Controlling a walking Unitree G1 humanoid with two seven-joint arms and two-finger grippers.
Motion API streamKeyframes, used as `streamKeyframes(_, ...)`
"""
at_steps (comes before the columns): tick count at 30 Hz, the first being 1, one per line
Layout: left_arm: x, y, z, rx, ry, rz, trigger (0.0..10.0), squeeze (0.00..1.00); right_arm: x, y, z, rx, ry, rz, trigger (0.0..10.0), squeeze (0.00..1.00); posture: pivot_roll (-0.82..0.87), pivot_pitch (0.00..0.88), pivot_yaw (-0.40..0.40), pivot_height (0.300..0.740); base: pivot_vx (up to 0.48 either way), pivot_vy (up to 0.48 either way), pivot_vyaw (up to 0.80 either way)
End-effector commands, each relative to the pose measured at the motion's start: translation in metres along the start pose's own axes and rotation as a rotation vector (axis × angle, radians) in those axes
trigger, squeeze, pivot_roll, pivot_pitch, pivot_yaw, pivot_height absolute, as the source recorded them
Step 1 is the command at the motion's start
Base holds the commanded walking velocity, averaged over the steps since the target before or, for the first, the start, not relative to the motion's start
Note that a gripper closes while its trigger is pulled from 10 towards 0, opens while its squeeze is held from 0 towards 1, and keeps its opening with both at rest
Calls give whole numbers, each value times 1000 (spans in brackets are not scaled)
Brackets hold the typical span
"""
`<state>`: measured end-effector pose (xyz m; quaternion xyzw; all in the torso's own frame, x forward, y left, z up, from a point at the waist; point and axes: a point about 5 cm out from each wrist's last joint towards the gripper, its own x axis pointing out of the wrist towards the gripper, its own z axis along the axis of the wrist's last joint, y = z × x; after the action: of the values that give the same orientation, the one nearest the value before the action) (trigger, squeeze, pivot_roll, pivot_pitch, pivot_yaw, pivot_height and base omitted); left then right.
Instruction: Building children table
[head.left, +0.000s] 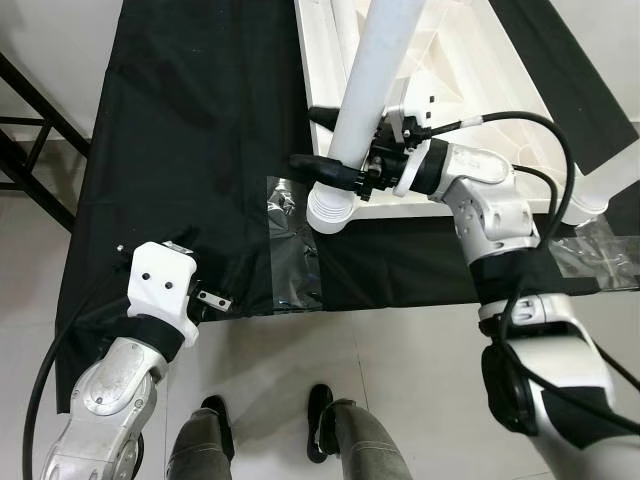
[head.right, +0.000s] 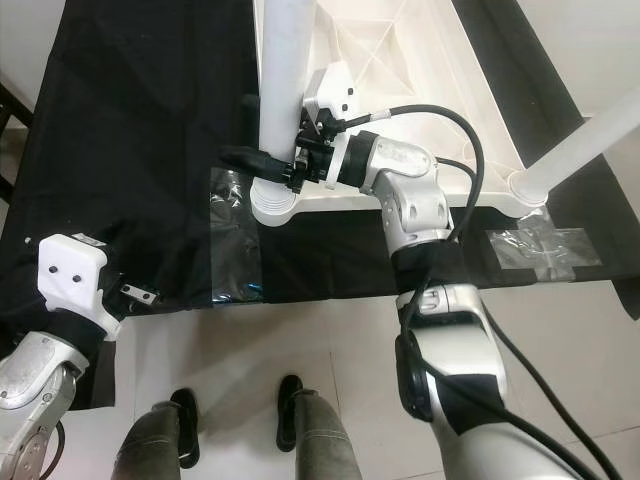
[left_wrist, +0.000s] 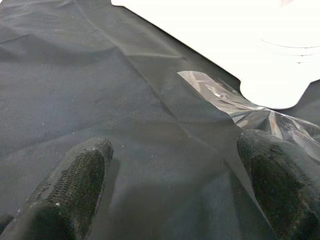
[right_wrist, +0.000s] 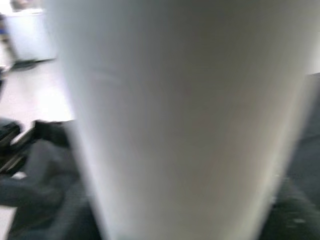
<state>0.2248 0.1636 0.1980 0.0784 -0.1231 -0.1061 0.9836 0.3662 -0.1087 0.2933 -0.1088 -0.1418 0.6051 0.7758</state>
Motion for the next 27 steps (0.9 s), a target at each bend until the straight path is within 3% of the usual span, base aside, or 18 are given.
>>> streamKeyframes(1, -5, 0, -2, -2, 23, 9, 10000, 0, -1, 1, -1, 3, 2, 48, 0, 0, 175, 341, -135, 740, 0, 0, 0)
streamKeyframes(7, -4, -1, -3, -1, 26, 7, 10000, 0, -6, 8, -13, 14, 50, 162, 0, 0, 172, 343, -136, 740, 0, 0, 0)
streamKeyframes(11, -4, 1, -2, 0, 24, 11, 10000, 0, -11, 9, -20, 2, 82, 116, 0, 0, 163, 344, -138, 740, 0, 0, 0)
streamKeyframes(13, -5, 2, -3, 0, 25, 14, 10000, 0, -11, 10, -32, 22, 105, -58, 0, 0, 136, 340, -145, 740, 0, 0, 0)
streamKeyframes(15, -5, 2, -3, -1, 26, 14, 10000, 0, -11, 12, -38, 42, 111, -130, 0, 0, 136, 340, -145, 740, 0, 0, 0)
streamKeyframes(16, -5, 2, -4, -3, 27, 13, 10000, 0, -5, 22, -51, 92, 121, -304, 0, 0, 129, 342, -143, 740, 0, 0, 0)
streamKeyframes(17, -5, 2, -4, -3, 27, 13, 10000, 0, -5, 22, -51, 92, 121, -304, 0, 0, 129, 342, -143, 740, 0, 0, 0)
streamKeyframes(18, -5, 2, -4, -7, 29, 9, 10000, 0, -8, 40, -71, 46, 250, -611, 0, 0, 121, 347, -137, 740, 0, 0, 0)
streamKeyframes(19, -4, 2, -4, -10, 31, 5, 10000, 0, -7, 68, -83, 58, 313, -736, 0, 0, 113, 360, -129, 740, 0, 0, 0)
streamKeyframes(20, -4, 2, -4, -10, 31, 5, 10000, 0, -7, 68, -83, 58, 313, -736, 0, 0, 113, 360, -129, 740, 0, 0, 0)
streamKeyframes(21, -3, 2, -5, -12, 33, 2, 10000, 0, -8, 87, -87, 69, 348, -813, 0, 0, 109, 360, -127, 740, 0, 0, 0)
streamKeyframes(22, -2, 2, -5, -16, 33, -3, 10000, 0, -4, 101, -90, 88, 357, -797, 0, 0, 91, 345, -121, 740, 0, 0, 0)
streamKeyframes(27, 2, -3, -6, -28, 23, -18, 10000, 0, 2, 99, -88, 105, 327, -767, 0, 0, 87, 333, -119, 740, 0, 0, 0)
